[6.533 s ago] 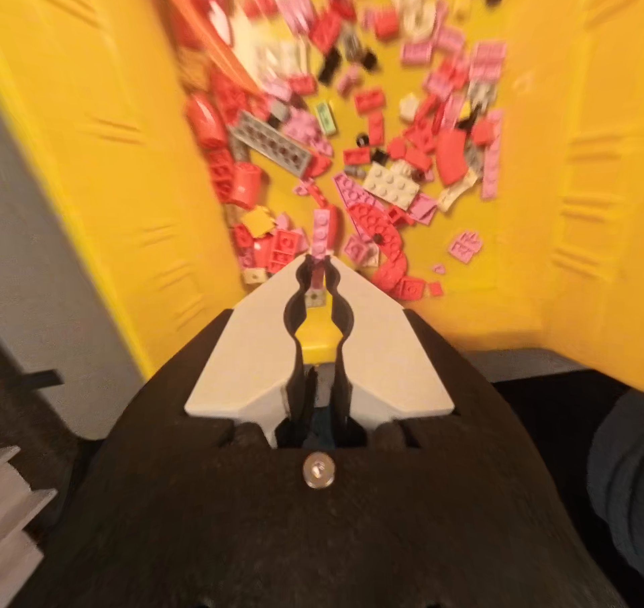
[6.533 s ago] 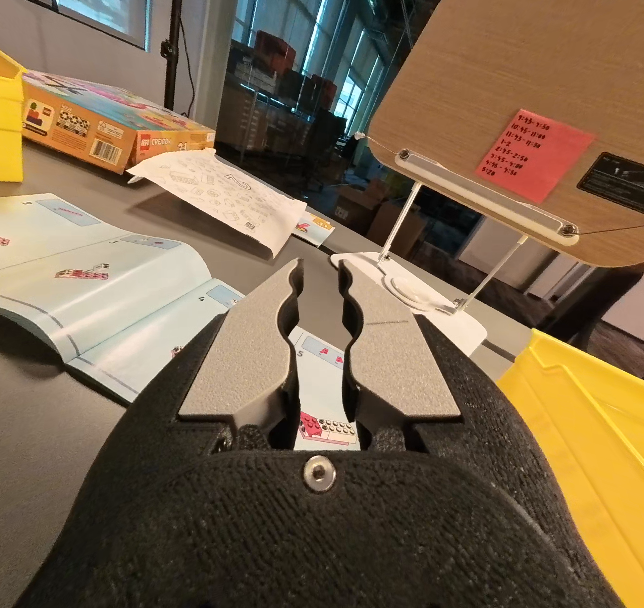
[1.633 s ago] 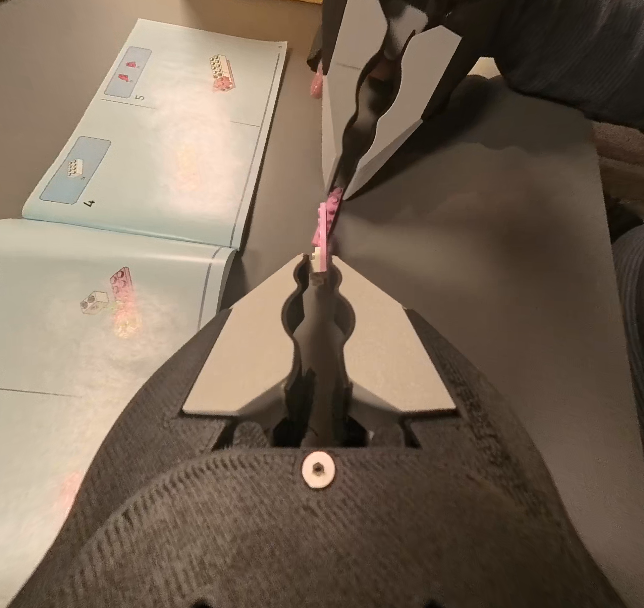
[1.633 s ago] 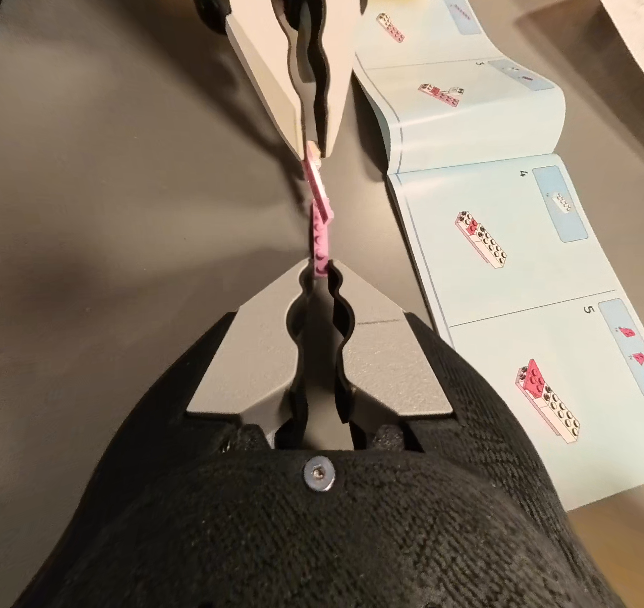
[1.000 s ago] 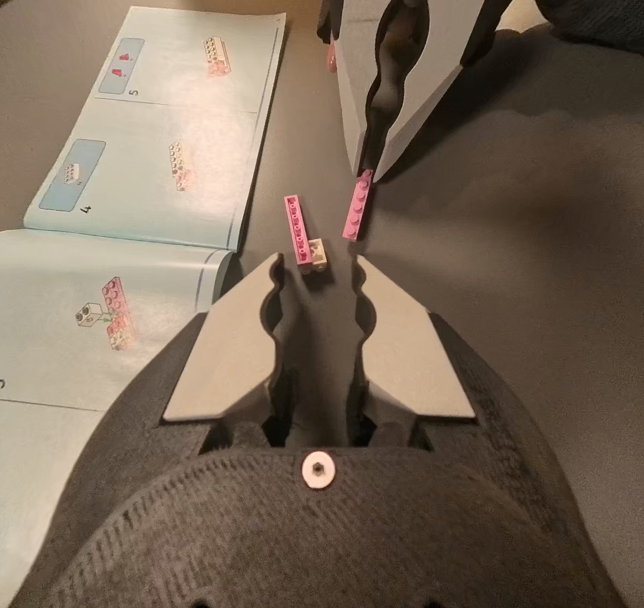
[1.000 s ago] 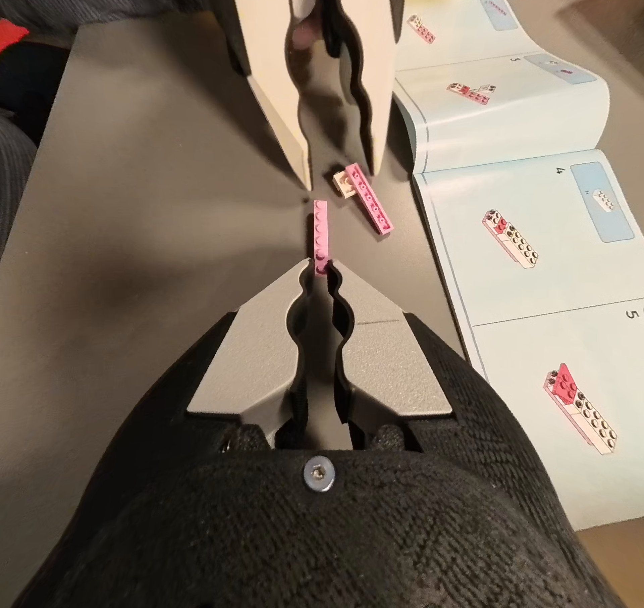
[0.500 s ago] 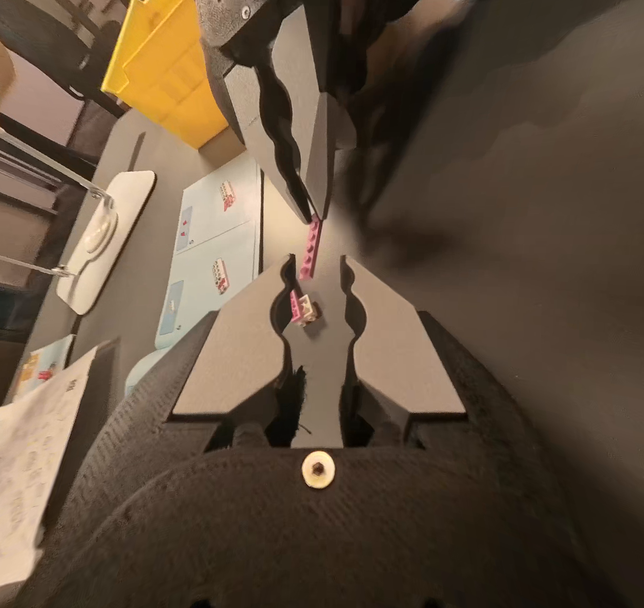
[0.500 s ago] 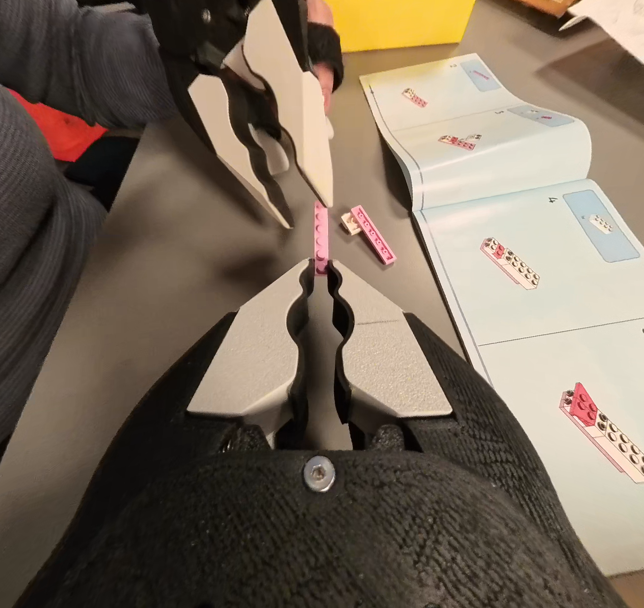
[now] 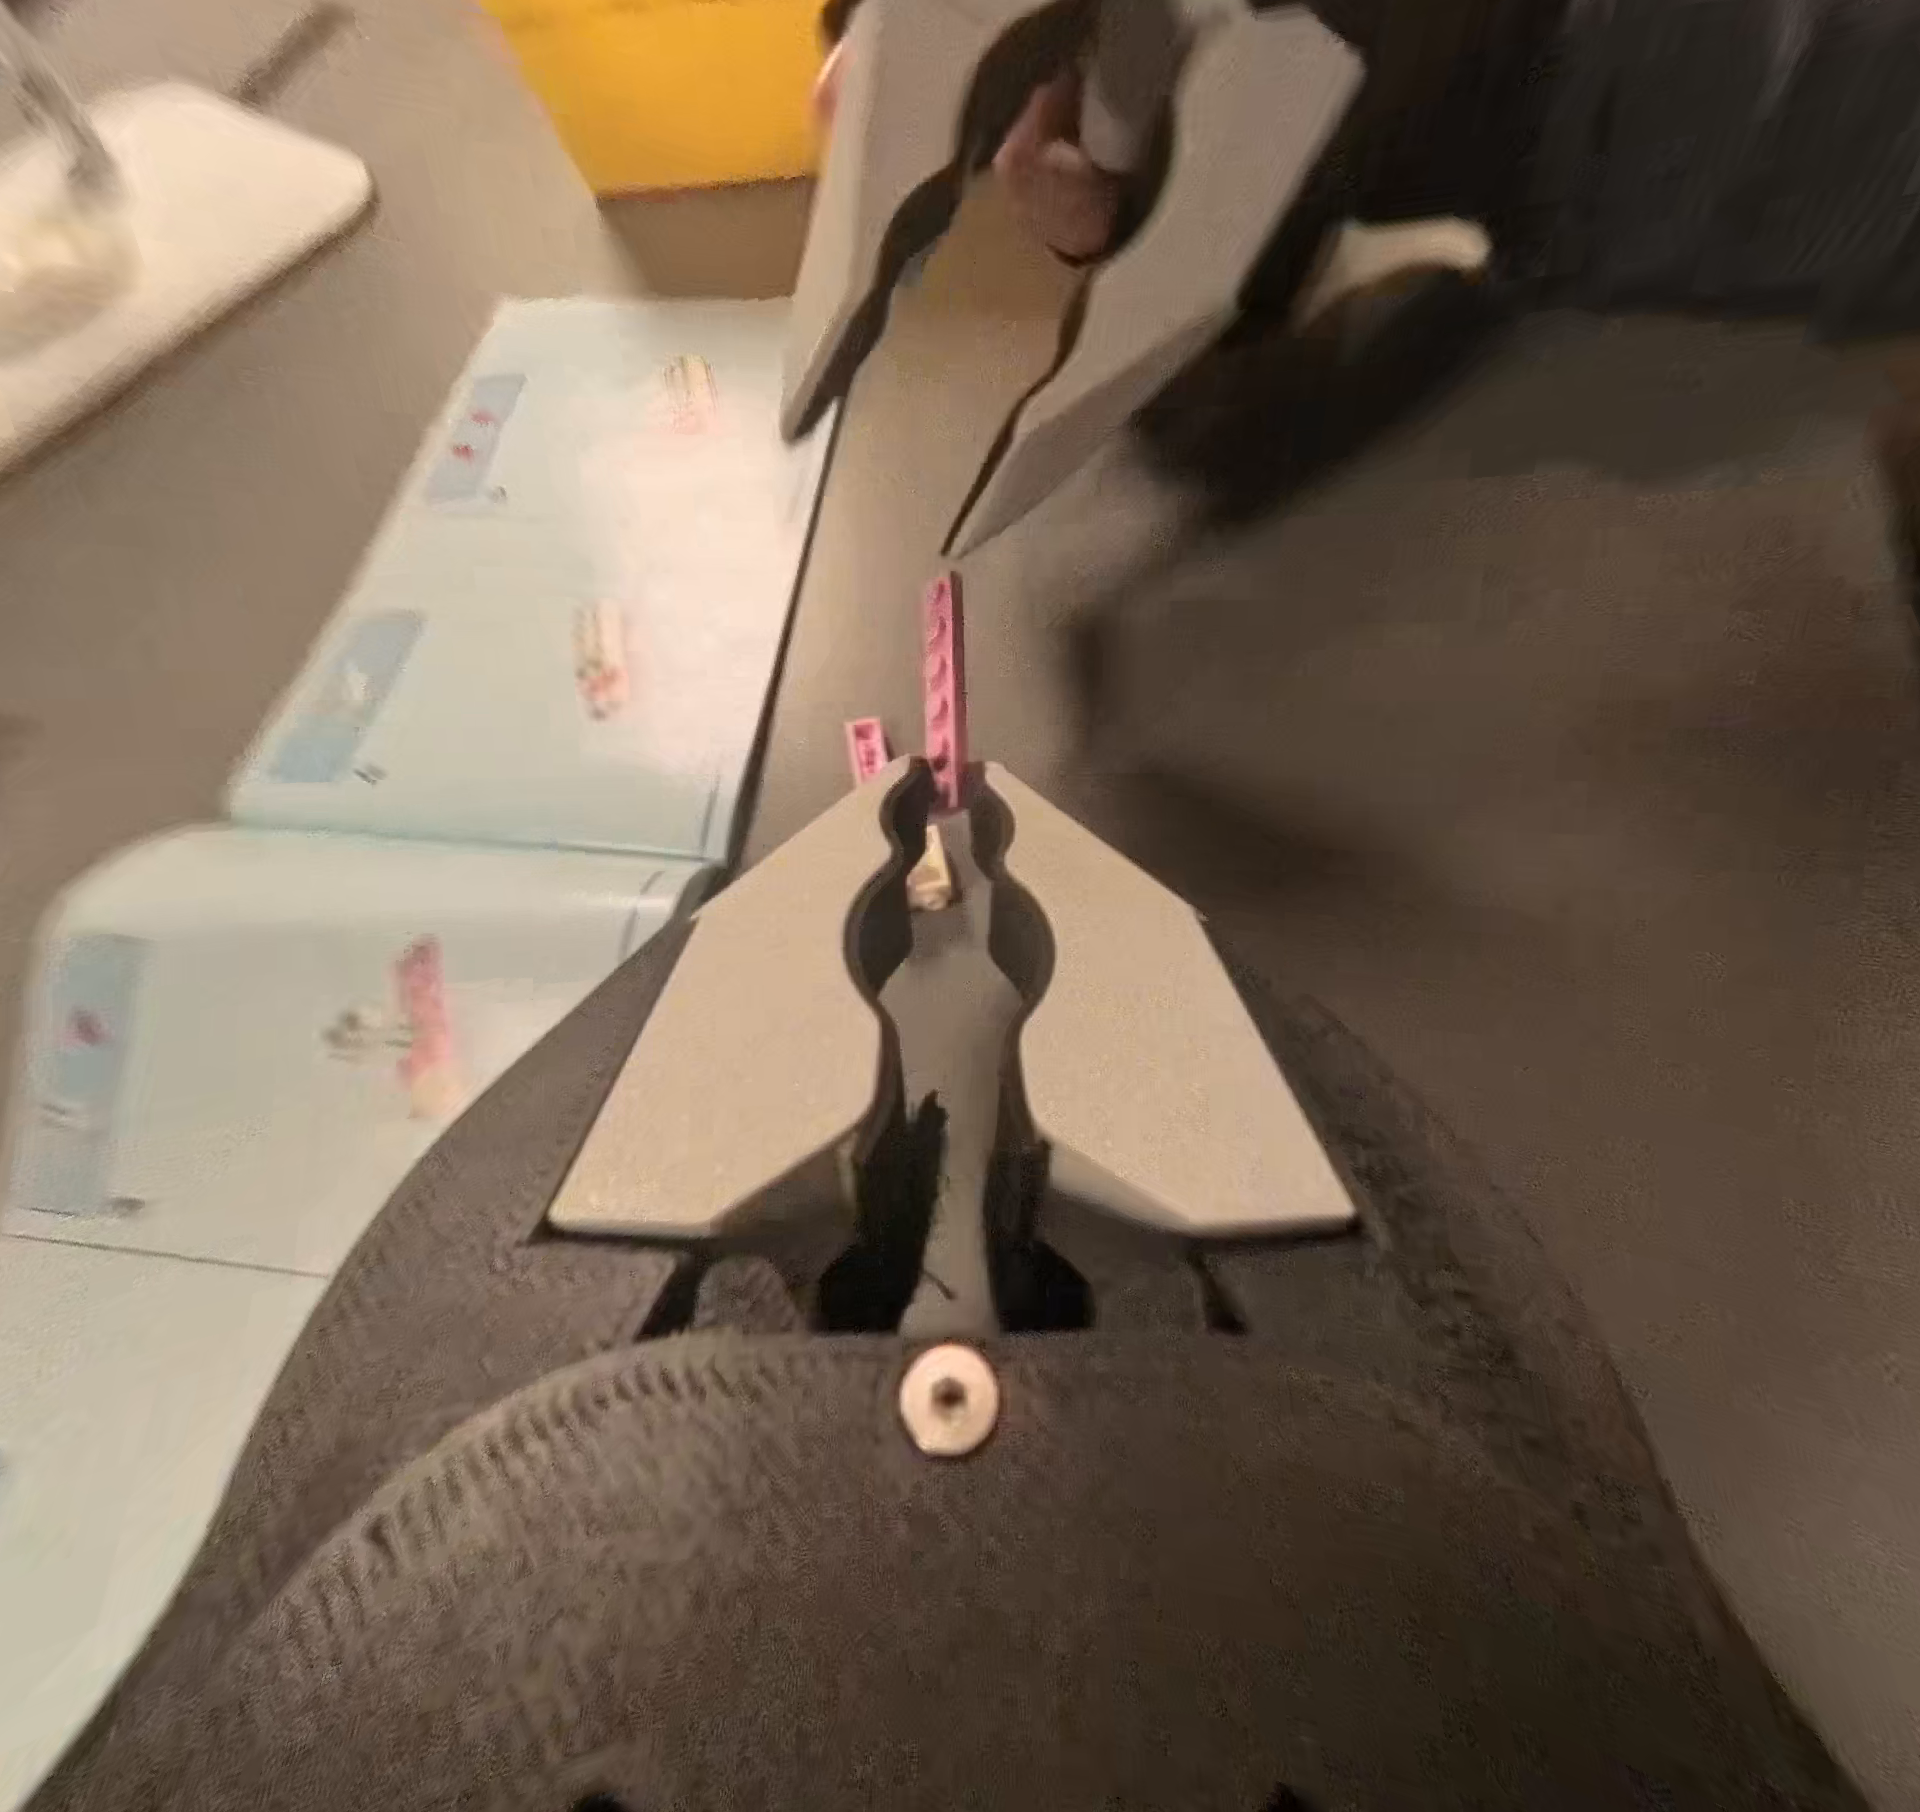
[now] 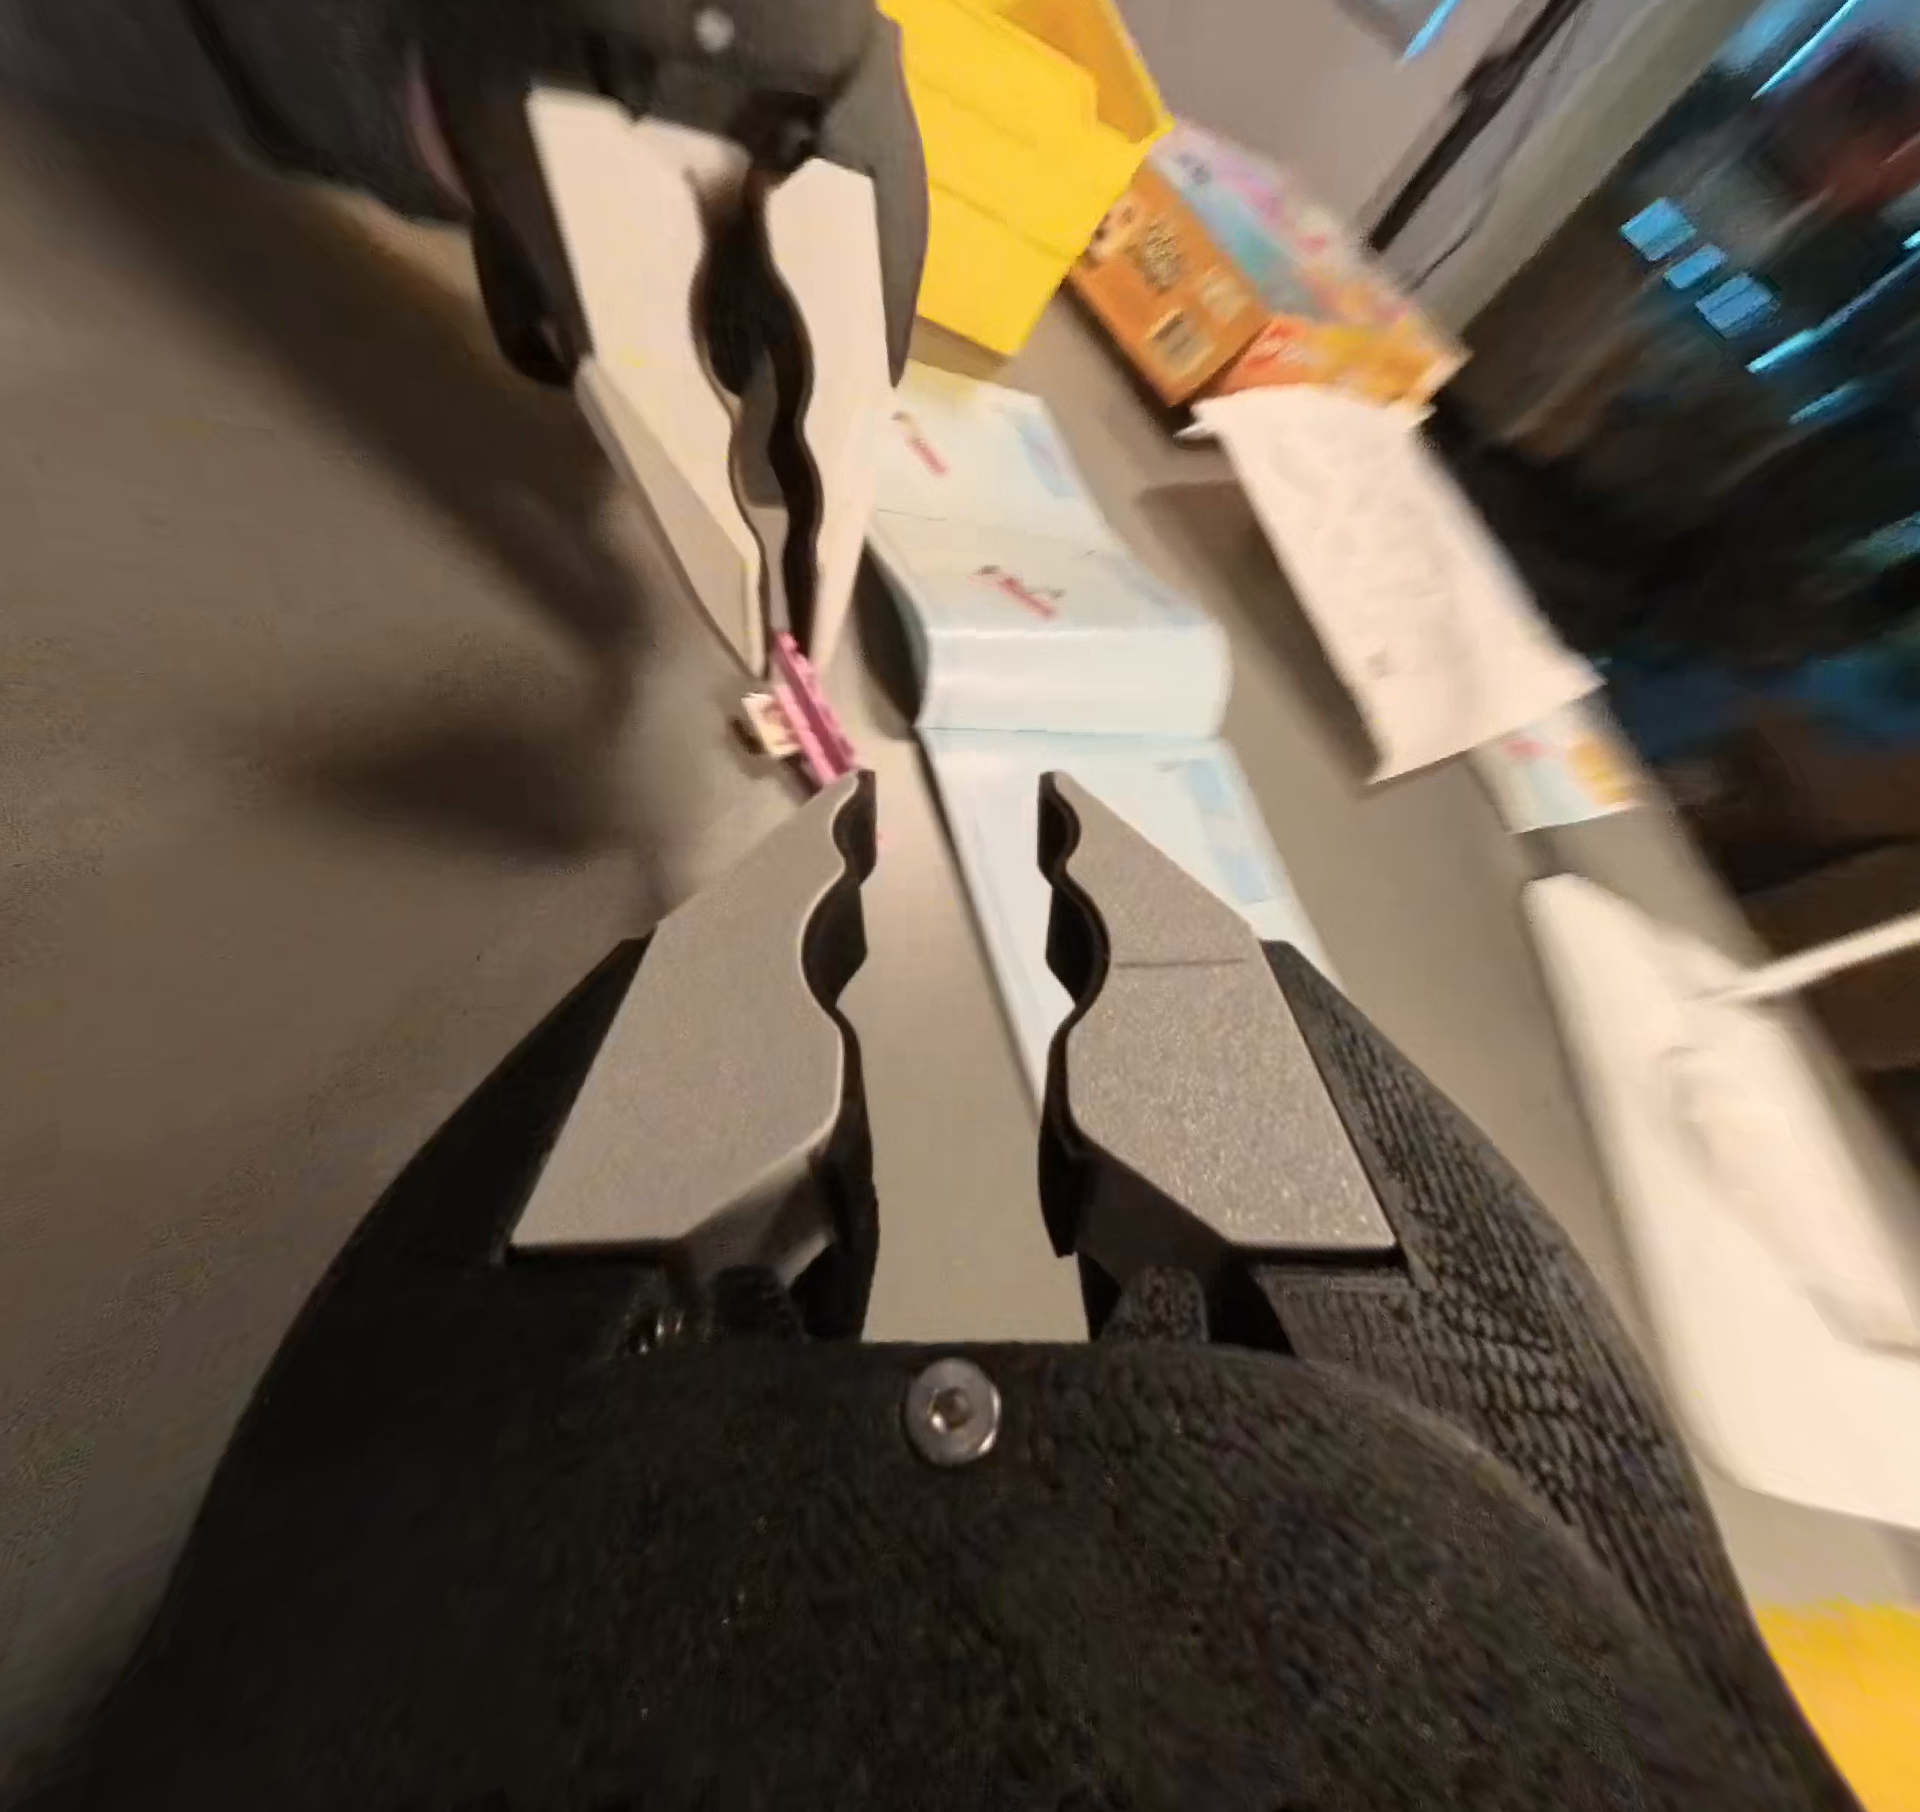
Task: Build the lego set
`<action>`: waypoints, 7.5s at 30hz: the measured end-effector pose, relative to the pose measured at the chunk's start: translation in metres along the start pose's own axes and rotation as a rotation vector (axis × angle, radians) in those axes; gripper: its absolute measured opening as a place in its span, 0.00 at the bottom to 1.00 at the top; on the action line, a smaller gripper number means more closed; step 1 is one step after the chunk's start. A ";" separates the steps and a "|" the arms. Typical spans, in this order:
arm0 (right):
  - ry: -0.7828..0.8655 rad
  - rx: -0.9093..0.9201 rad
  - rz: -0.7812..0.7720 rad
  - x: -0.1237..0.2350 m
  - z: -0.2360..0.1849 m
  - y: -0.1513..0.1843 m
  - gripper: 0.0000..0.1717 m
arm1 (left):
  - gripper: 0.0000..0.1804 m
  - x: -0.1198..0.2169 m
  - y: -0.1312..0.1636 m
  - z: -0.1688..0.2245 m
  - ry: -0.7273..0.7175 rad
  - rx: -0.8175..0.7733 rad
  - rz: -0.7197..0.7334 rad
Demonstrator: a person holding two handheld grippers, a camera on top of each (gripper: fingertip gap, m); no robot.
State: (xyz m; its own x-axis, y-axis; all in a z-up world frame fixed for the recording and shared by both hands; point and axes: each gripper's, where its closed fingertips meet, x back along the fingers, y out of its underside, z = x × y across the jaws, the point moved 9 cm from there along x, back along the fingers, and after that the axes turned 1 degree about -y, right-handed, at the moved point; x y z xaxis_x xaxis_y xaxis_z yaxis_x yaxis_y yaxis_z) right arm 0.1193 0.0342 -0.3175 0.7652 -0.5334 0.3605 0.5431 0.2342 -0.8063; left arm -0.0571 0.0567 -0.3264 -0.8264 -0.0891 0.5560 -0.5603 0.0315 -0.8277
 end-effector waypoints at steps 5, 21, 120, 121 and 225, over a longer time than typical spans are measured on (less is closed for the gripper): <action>0.149 0.423 -0.060 -0.007 -0.021 -0.014 0.20 | 0.04 0.006 0.002 -0.019 0.202 0.466 0.111; 0.097 0.476 -0.204 -0.026 -0.032 -0.005 0.04 | 0.27 0.006 0.008 -0.020 0.188 0.443 0.034; 0.183 0.774 -0.109 -0.038 -0.060 -0.017 0.07 | 0.09 0.002 0.007 -0.013 0.233 0.349 0.048; 0.185 0.779 -0.113 -0.038 -0.060 -0.017 0.07 | 0.09 0.002 0.007 -0.013 0.232 0.348 0.048; -0.637 -1.116 0.249 -0.011 0.010 0.014 0.17 | 0.10 -0.009 0.010 0.020 0.068 -0.123 0.005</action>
State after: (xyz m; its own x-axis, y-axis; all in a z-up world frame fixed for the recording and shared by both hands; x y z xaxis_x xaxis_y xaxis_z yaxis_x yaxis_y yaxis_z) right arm 0.1217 0.0522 -0.3281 0.9981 -0.0264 0.0552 0.0218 -0.6894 -0.7241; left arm -0.0541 0.0375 -0.3409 -0.8288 -0.0211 0.5591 -0.5553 0.1537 -0.8173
